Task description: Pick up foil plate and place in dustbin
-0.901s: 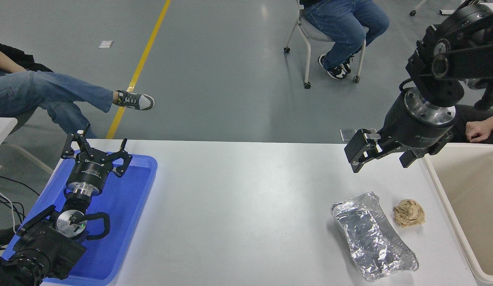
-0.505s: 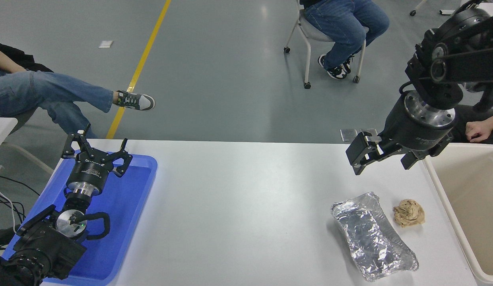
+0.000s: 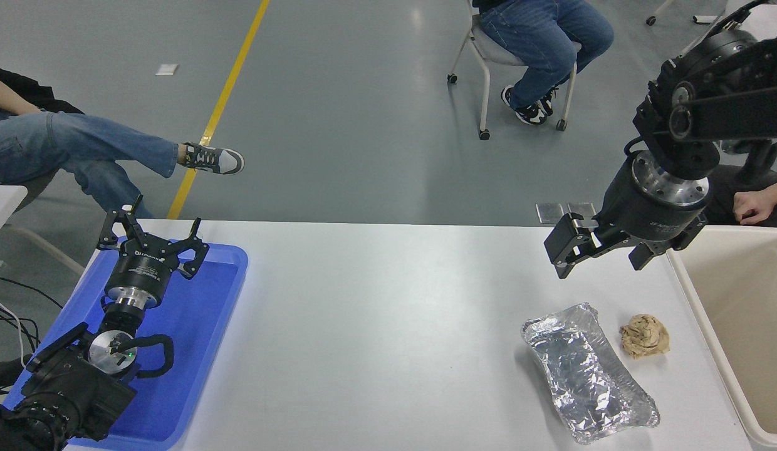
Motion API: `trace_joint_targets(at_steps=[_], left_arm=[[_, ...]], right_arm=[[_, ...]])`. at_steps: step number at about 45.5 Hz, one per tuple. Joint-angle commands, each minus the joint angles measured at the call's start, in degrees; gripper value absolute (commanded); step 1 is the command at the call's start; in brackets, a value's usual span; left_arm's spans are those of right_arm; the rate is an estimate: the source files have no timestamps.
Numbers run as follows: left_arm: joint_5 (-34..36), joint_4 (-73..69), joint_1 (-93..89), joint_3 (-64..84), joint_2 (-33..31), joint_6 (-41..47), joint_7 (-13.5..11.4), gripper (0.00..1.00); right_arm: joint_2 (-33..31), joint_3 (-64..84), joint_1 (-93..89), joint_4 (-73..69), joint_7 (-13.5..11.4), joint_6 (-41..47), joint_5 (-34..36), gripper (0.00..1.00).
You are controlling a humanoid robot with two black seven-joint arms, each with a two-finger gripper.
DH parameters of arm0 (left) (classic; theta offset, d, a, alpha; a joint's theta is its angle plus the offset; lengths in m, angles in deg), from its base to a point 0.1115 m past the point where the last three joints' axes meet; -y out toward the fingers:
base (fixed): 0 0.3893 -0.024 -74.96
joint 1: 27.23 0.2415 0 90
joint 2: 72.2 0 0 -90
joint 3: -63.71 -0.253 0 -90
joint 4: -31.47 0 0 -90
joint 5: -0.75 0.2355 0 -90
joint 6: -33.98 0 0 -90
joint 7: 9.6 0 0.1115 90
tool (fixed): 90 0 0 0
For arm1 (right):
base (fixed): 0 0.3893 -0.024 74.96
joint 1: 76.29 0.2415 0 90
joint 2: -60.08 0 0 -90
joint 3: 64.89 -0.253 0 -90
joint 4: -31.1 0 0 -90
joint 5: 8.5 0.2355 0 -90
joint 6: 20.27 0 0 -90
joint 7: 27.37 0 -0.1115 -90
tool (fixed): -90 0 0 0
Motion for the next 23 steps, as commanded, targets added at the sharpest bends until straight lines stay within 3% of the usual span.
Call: trace_joint_targets(at_steps=[1, 23], left_arm=[[0.0, 0.1, 0.0, 0.0, 0.0, 0.0, 0.1, 1.0], [0.0, -0.1, 0.0, 0.0, 0.0, 0.0, 0.0, 1.0]], right_arm=[[-2.9, 0.0, -0.6, 0.2, 0.0, -0.5, -2.9, 1.0], [-14.6, -3.7, -12.4, 2.6, 0.2, -3.6, -16.4, 1.0]])
